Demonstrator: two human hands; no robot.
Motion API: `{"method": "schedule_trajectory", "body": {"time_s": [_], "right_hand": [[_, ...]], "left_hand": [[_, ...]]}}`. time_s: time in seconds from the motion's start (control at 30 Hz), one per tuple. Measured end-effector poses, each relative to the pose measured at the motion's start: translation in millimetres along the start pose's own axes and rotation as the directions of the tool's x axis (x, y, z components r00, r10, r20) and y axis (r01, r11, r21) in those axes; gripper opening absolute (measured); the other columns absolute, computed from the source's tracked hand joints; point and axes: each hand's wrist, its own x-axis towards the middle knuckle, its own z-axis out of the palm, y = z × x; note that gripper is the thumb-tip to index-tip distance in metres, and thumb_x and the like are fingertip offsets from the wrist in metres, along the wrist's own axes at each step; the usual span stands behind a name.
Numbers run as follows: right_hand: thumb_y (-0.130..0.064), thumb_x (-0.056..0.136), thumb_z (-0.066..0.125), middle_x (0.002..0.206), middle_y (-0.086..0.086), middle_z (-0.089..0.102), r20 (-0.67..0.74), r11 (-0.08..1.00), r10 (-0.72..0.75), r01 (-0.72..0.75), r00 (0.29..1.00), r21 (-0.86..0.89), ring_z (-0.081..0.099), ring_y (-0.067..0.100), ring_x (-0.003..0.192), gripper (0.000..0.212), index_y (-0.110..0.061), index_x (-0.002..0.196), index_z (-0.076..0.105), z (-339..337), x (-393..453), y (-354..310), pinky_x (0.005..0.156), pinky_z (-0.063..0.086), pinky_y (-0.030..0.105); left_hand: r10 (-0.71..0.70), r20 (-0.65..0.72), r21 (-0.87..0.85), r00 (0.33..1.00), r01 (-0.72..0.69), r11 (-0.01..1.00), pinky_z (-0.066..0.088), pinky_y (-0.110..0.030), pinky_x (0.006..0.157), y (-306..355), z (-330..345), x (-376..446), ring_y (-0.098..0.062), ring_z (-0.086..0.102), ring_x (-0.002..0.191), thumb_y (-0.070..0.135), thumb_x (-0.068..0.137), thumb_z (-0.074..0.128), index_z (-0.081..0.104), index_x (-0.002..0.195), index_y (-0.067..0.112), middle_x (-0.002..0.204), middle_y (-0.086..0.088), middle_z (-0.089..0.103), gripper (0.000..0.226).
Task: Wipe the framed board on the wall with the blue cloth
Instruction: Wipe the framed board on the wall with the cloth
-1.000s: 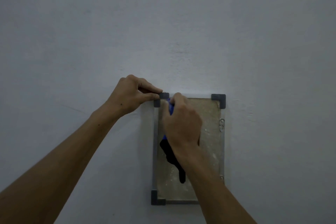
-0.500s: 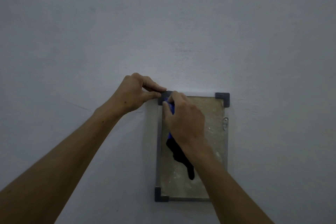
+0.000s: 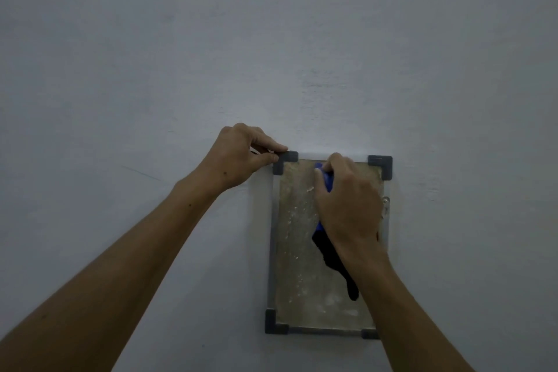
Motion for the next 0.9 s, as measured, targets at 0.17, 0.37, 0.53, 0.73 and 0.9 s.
{"method": "schedule_trajectory", "body": {"time_s": [0.17,0.37,0.53,0.73,0.9], "right_hand": [[-0.031,0.098,0.059,0.074,-0.006,0.053,0.192,0.993,-0.115,0.115,0.975,0.01,0.048,0.01,0.06,0.017,-0.019,0.087,0.056,4,-5,-4,0.057,0.044,0.024],[-0.027,0.098,0.06,0.071,-0.003,0.056,-0.046,0.994,0.11,-0.109,0.993,0.008,0.05,0.011,0.058,0.018,-0.015,0.085,0.057,8,-8,-10,0.054,0.053,0.031],[-0.031,0.096,0.059,0.08,-0.003,0.06,0.121,0.998,-0.04,0.033,0.992,0.06,0.054,0.012,0.063,0.014,-0.018,0.092,0.059,23,-11,-32,0.056,0.05,0.03],[-0.03,0.099,0.058,0.083,-0.004,0.057,0.013,0.997,-0.053,0.052,0.999,0.061,0.051,0.01,0.061,0.012,-0.018,0.096,0.058,17,0,-20,0.051,0.048,0.026],[-0.027,0.096,0.062,0.08,-0.008,0.058,0.184,0.963,-0.262,0.27,0.947,-0.02,0.044,0.007,0.055,0.011,-0.021,0.088,0.058,12,-20,-13,0.049,0.036,0.019]], "left_hand": [[-0.006,0.007,0.006,1.0,0.006,1.0,0.054,-0.016,0.084,0,-1,1,-0.006,0.068,0.091,0.012,0.087,0.076,0.08,0.107,0.021,0.099,0.006,0.075,0.022],[-0.013,0.004,0.001,1.0,0.013,1.0,0.049,-0.009,0.079,0,0,2,-0.003,0.067,0.09,0.012,0.086,0.077,0.08,0.105,0.022,0.097,0.007,0.075,0.022],[-0.017,0.02,0.011,1.0,0.017,1.0,0.047,-0.007,0.076,0,-2,3,0.0,0.067,0.09,0.014,0.086,0.077,0.08,0.104,0.025,0.097,0.011,0.075,0.022],[-0.01,0.023,0.013,1.0,0.009,1.0,0.049,-0.011,0.08,-2,-1,3,-0.002,0.067,0.091,0.015,0.086,0.077,0.08,0.105,0.024,0.098,0.009,0.075,0.021],[-0.002,0.022,0.018,1.0,0.002,1.0,0.045,-0.003,0.076,-5,-1,3,0.004,0.065,0.09,0.016,0.086,0.077,0.08,0.106,0.026,0.097,0.013,0.074,0.023]]}}
